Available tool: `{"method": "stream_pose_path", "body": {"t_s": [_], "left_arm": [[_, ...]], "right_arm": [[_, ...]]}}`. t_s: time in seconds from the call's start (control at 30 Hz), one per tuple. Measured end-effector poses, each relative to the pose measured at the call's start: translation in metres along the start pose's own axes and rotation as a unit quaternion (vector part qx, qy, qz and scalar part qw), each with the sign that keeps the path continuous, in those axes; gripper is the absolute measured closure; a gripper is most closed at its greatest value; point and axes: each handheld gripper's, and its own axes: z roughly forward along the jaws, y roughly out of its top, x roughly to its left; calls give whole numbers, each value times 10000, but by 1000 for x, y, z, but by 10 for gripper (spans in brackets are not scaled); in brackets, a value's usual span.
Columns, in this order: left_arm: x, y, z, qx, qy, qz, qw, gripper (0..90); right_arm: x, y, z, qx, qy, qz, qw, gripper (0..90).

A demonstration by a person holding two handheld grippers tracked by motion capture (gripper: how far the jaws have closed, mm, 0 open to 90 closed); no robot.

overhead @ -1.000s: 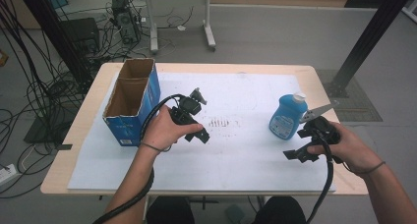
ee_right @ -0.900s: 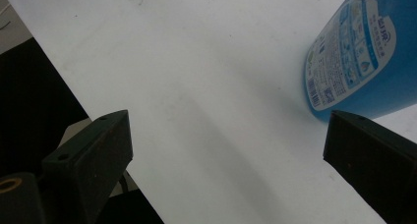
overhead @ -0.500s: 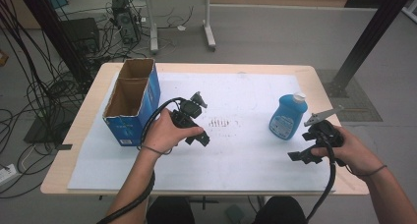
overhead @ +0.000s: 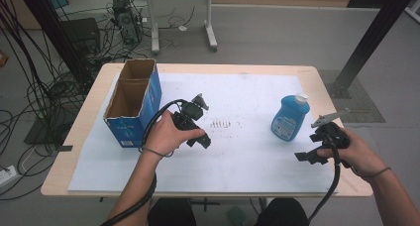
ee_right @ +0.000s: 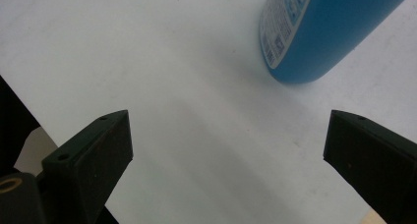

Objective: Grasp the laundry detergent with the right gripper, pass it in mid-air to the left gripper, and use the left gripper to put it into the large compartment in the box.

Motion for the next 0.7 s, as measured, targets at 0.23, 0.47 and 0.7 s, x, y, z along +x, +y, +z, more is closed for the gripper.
{"method": "stream_pose_path", "body": {"t_s": [0.23,0.47,0.7], "left_arm": [[2,-1,0,2,14,-19,10000,95],[3,0,2,2,0,-49,10000,95],[4,1,3,22,-3,-87,10000,95]], "right_arm": [[-9,-8,9,18,-42,116,9999,47],[-18,-13,17,-140,-134,104,9998,48],[-25,-17,24,-265,-218,86,9994,47]]}}
